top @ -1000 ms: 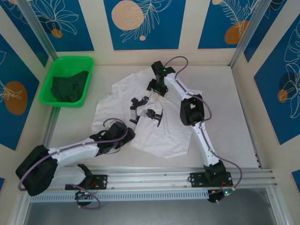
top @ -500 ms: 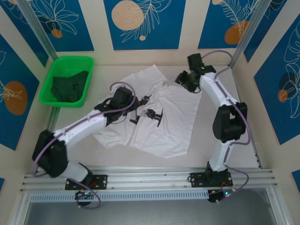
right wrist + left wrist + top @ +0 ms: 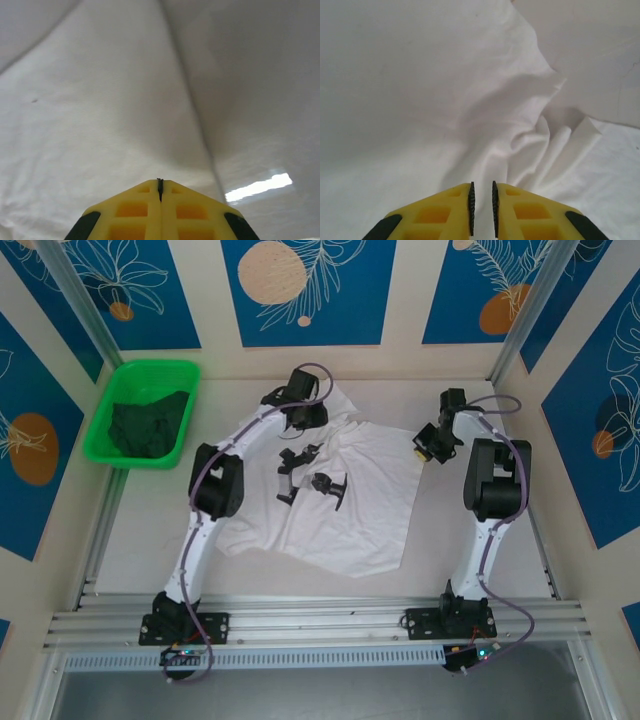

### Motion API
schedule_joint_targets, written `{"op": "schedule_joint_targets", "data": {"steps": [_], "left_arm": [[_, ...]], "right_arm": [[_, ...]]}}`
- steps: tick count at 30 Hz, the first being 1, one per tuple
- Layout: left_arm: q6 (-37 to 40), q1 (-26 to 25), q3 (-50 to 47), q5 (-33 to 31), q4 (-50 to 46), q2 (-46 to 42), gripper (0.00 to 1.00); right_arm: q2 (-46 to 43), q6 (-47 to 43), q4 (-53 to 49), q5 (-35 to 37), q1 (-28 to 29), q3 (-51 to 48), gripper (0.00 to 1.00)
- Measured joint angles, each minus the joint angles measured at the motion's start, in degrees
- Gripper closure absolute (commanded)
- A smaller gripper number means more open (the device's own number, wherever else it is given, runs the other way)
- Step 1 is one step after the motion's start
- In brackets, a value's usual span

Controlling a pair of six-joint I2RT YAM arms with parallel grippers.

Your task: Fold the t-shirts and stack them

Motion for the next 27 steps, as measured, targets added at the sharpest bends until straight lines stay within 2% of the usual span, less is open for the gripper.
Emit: {"op": "schedule_joint_targets", "data": {"steps": [3,7,15,21,27], "left_arm": [[1.6,0.8,11.5,2.0,-3.4,7.6,0.78],[1.4,2.0,15.6,4.2,-4.9,11.8,0.76],[-3.7,6.2,16.2,3.9,-6.6,13.7,0.74],[-9.2,10.6,6.4,2.4,-2.3,8.6,0.74],[-12.8,13.3,4.8,2.8,-0.3,7.8,0.73]], "right_arm": [[0.0,-0.5,0.4,-0.2,0.6,0.7,0.98],[1.2,-0.9,-0.5,-0.1,0.6,2.7,0.98],[8.7,-1.3,-4.4,1.7,0.6,10.7,0.98],[11.5,-1.7,-7.9,2.9,0.4,15.9,0.98],[17.5,-1.8,-11.5,2.9,-0.6,26.3,0.97]]}}
